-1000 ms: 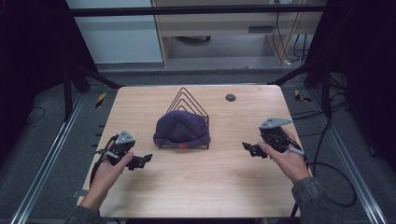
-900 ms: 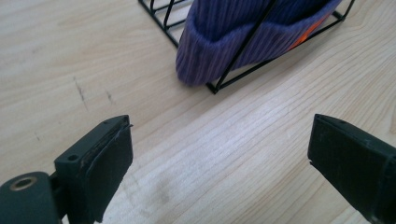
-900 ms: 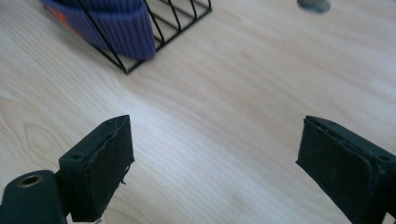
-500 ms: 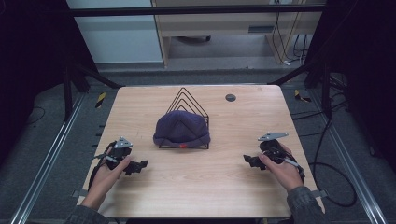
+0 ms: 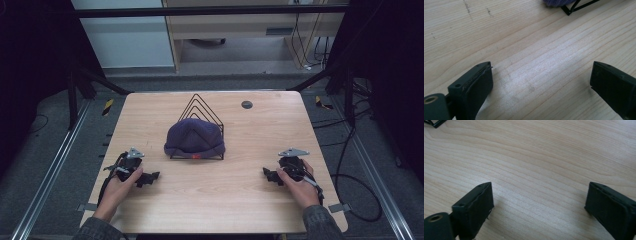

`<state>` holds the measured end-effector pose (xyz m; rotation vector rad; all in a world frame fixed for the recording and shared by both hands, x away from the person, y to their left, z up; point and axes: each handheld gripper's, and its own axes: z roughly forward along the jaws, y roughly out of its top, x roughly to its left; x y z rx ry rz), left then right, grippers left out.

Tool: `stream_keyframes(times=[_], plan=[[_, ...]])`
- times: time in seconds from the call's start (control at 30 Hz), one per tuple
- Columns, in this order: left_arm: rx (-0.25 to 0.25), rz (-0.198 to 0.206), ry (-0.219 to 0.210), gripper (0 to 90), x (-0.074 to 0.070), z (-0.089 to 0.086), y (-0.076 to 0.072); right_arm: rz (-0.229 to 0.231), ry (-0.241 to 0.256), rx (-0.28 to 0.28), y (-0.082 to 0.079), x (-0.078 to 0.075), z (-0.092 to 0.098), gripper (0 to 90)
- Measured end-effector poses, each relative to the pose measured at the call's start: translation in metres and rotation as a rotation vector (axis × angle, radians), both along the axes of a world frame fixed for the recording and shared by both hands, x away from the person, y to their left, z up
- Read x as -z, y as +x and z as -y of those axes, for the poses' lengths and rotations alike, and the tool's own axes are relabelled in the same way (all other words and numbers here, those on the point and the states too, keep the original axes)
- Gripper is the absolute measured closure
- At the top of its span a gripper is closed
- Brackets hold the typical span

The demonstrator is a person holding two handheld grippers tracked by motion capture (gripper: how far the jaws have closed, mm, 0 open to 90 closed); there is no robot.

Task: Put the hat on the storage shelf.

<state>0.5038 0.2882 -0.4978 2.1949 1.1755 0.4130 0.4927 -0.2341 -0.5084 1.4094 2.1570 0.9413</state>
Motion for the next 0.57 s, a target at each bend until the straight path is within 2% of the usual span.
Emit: stream_keyframes(times=[0.07, 0.1, 0.27, 0.57], plan=[[0.006, 0.022, 0.026, 2.8, 0.0025, 0.0032, -0.0023, 0.026, -0.022, 0.004, -0.0028, 0.0035, -0.0047, 4.4], [0.018, 0.018, 0.024, 0.2, 0.0034, 0.0043, -0.0028, 0.029, -0.026, 0.006, -0.0031, 0.0038, -0.0057, 4.4], [0.021, 0.032, 0.021, 0.0, 0.0043, 0.0034, -0.0043, 0.031, -0.024, 0.009, -0.0043, 0.0039, -0.0067, 4.6], [0.027, 0.035, 0.015, 0.0, 0.0048, 0.0025, -0.0056, 0.031, -0.027, 0.007, -0.0081, 0.0038, -0.0091, 4.8]])
